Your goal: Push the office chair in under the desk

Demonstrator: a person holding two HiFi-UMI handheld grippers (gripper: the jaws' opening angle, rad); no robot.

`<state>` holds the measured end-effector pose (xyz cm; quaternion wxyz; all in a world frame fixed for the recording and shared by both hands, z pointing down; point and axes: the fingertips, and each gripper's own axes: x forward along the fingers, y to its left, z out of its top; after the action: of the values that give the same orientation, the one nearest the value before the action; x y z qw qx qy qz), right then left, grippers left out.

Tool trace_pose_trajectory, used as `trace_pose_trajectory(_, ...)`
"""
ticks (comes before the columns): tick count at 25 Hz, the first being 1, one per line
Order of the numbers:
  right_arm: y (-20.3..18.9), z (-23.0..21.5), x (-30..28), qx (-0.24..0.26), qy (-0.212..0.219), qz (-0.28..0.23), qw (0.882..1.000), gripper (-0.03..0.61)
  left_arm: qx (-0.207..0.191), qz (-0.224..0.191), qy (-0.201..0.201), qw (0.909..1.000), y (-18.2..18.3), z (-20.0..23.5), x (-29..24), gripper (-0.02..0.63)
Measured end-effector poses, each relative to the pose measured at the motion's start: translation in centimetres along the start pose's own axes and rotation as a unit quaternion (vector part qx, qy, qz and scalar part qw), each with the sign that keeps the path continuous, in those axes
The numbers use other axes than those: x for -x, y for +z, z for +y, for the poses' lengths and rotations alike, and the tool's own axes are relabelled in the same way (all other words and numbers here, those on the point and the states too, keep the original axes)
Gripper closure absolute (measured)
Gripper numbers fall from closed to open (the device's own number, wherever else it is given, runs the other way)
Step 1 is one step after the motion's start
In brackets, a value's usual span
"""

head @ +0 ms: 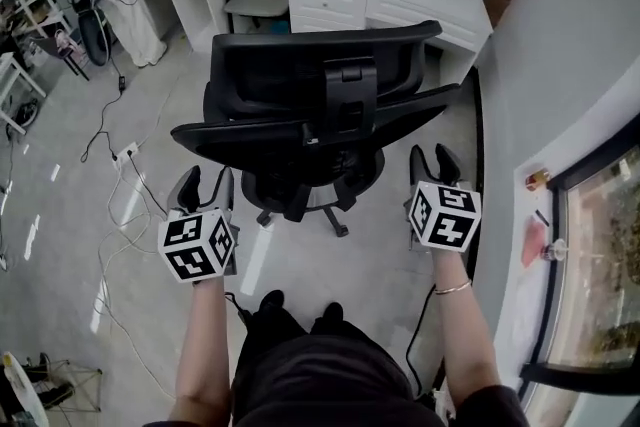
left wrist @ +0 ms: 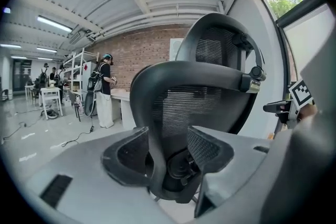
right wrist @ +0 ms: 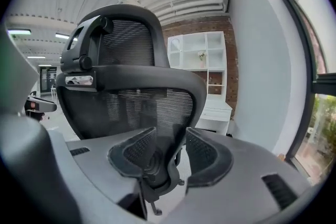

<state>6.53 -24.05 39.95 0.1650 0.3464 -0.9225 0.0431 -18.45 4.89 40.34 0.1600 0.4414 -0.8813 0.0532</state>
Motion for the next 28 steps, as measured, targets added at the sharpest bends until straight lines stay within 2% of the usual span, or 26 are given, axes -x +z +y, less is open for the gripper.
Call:
trace_pose_trajectory(6, 1.4, -3.0, -2.9, 0.008, -0.014, -0.001, 1.000, 0.354, -0.008, 0.005, 0.064, 0.9979, 0.5, 1.6, 0.0, 0.367)
trace_pose_trajectory(11, 2.9, -4.7, -5.2, 0.024, -0.006, -0.018, 1.000, 0.319, -0.018, 0.008, 0.092, 0.9956, 1.4, 2.8, -0.7, 0.347)
trace_pose_trajectory(17, 4.6, -4.8, -6.7, 0.067, 0.042, -0.036, 0.996, 0.308, -0.038, 0.012, 0.094, 0.9947, 2.7, 3.3, -2.4, 0.339)
trace_pose_trajectory(21, 4.6, -4.4, -7.1, 0.108, 0.045, -0.045, 0.992, 0.307, -0.036, 0.003, 0.093, 0.9950, 3.5, 3.7, -3.2, 0.339)
trace_pose_trajectory(28, 3.9, -4.9, -7.5, 0.087, 0.033, -0.022, 0.995, 0.307, -0.015, -0.004, 0.074, 0.9971, 3.7, 4.4, -4.0, 0.341)
